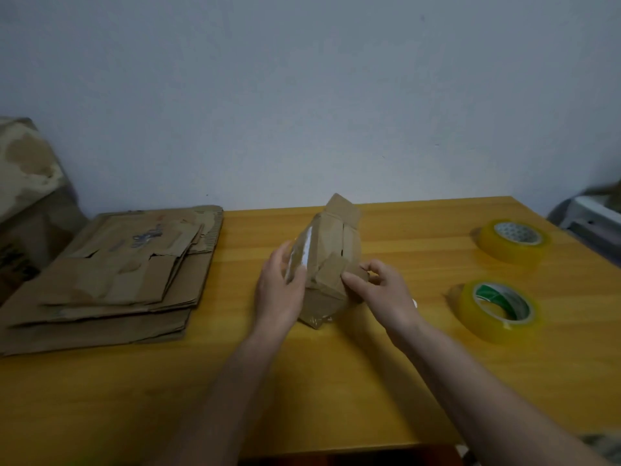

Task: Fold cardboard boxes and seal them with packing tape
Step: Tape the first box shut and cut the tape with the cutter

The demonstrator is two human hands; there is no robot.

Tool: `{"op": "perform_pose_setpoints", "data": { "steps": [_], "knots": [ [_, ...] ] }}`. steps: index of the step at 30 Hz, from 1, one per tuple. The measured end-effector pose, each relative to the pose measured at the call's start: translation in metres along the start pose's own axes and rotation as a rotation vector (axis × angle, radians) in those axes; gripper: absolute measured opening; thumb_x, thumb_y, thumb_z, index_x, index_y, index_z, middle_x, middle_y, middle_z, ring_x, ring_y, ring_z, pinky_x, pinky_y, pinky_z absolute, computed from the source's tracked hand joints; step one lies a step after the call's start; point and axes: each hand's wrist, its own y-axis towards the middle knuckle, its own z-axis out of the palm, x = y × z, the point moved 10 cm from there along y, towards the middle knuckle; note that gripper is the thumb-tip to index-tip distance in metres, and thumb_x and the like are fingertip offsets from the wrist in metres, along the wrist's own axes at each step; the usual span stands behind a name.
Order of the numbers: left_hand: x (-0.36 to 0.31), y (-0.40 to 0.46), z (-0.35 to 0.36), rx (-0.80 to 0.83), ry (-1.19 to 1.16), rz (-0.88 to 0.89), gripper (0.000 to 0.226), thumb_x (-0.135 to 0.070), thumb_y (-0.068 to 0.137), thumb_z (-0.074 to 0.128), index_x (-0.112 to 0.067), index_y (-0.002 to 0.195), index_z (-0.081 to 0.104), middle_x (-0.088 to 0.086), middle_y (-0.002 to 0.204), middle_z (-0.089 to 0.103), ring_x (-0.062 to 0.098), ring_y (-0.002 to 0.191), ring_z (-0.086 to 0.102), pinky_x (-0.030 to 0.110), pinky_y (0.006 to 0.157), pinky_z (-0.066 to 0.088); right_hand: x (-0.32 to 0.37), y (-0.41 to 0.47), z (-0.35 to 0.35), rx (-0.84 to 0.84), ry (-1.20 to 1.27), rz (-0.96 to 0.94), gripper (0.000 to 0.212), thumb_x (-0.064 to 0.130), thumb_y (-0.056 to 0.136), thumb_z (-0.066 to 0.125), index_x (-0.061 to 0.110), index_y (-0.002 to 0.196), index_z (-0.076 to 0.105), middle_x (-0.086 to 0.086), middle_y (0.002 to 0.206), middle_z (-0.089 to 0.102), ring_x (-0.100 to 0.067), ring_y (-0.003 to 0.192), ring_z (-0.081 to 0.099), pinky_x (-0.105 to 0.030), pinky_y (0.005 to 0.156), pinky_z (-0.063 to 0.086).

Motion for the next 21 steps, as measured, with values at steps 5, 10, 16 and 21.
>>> {"op": "perform_pose_setpoints", "data": {
  "steps": [5, 10, 16, 21],
  "knots": [
    [-0.013, 0.018, 0.006, 0.289, 0.115, -0.124, 0.047, -0.040, 0.095, 0.055, -0.022, 0.138, 0.050, -0.007, 0.124, 0.057, 0.013, 0.104, 0.054, 0.031, 0.083, 0.050, 0.031, -0.010, 0.012, 0.069, 0.004, -0.090, 0.034, 0.038, 0.092, 0.057, 0.015, 0.070, 0.071, 0.006, 0.132, 0.052, -0.008, 0.121, 0.046, -0.038, 0.102, 0.040],
    [0.000, 0.011, 0.021, 0.497, 0.053, -0.214, 0.077, -0.028, 0.075, 0.081, -0.026, 0.141, 0.040, 0.001, 0.115, 0.061, 0.020, 0.104, 0.061, 0.042, 0.083, 0.056, 0.037, -0.010, 0.026, 0.129, -0.003, -0.101, 0.039, 0.023, 0.089, 0.063, -0.009, 0.067, 0.066, 0.015, 0.116, 0.060, 0.001, 0.117, 0.047, -0.035, 0.099, 0.043],
    [0.009, 0.008, 0.027, 0.494, 0.088, -0.224, 0.087, -0.034, 0.061, 0.085, -0.028, 0.134, 0.039, -0.002, 0.118, 0.061, 0.018, 0.104, 0.060, 0.041, 0.085, 0.057, 0.039, -0.003, 0.030, 0.138, 0.034, -0.042, 0.033, 0.002, 0.078, 0.071, 0.003, 0.050, 0.054, 0.003, 0.093, 0.068, 0.013, 0.104, 0.051, -0.025, 0.091, 0.043],
    [0.004, 0.011, 0.022, 0.407, -0.023, -0.246, 0.039, -0.002, 0.086, 0.053, -0.013, 0.123, 0.052, 0.012, 0.108, 0.063, 0.031, 0.101, 0.060, 0.045, 0.087, 0.054, 0.038, 0.008, 0.033, 0.188, -0.093, 0.042, 0.056, 0.008, 0.073, 0.078, 0.021, 0.121, 0.052, -0.004, 0.127, 0.046, -0.024, 0.114, 0.049, -0.043, 0.089, 0.053]
  ]
}}
